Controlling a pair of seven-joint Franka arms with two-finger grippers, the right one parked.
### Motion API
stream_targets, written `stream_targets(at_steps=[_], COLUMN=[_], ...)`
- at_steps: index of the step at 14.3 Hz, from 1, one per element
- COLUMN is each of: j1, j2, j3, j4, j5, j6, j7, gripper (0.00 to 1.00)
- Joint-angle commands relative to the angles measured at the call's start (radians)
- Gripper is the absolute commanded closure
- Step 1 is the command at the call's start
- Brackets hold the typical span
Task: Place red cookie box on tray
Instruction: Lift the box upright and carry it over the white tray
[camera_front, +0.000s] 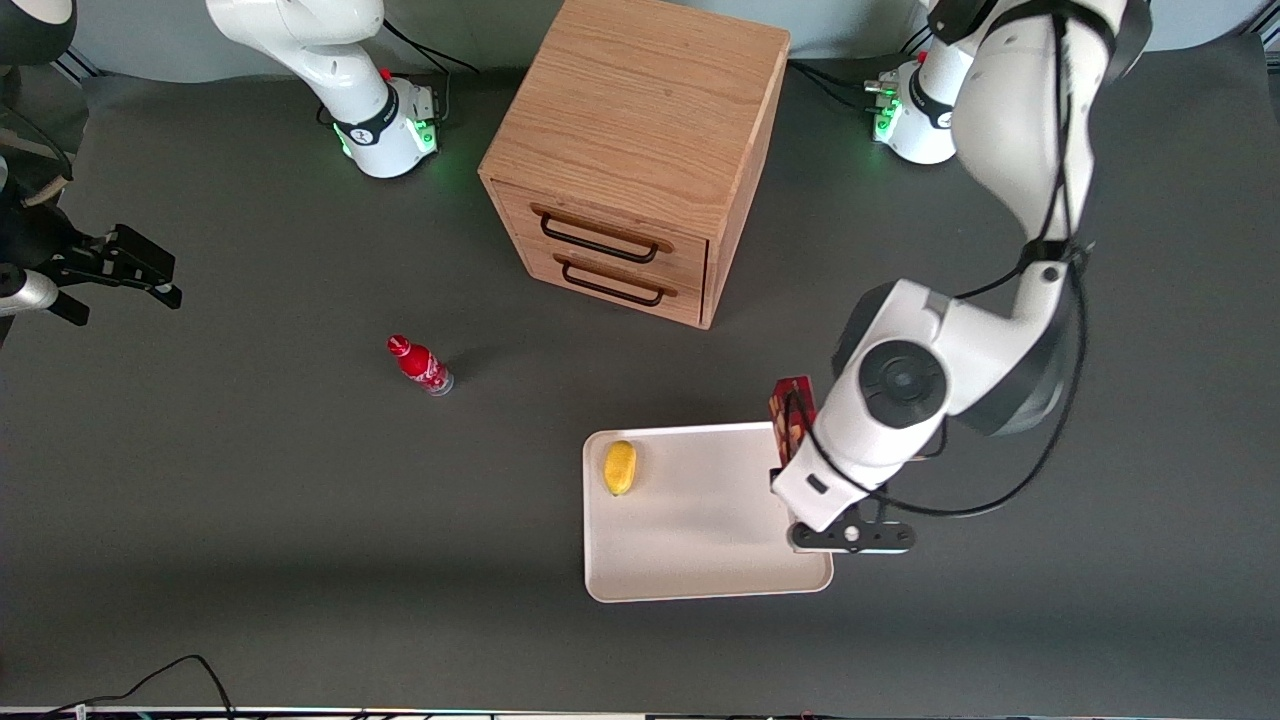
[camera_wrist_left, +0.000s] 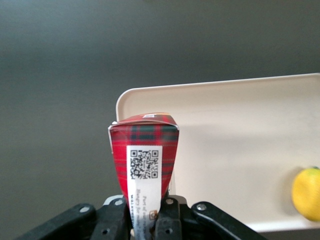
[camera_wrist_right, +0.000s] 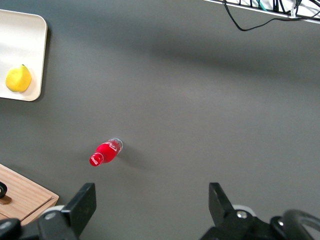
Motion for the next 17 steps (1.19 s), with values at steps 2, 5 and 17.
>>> stream_targets(at_steps=[2, 5, 17], j1=[-0.030, -0.031, -0.010], j2=[0.098, 0.141, 0.102], j3=[0.014, 0.014, 0.011], j4=[0.022, 0.023, 0.009], j5=[0.073, 0.082, 0.102], j6=[0.098, 0.135, 0.100], j7=[-0.052, -0.052, -0.050], gripper=[1.00, 1.00, 0.00])
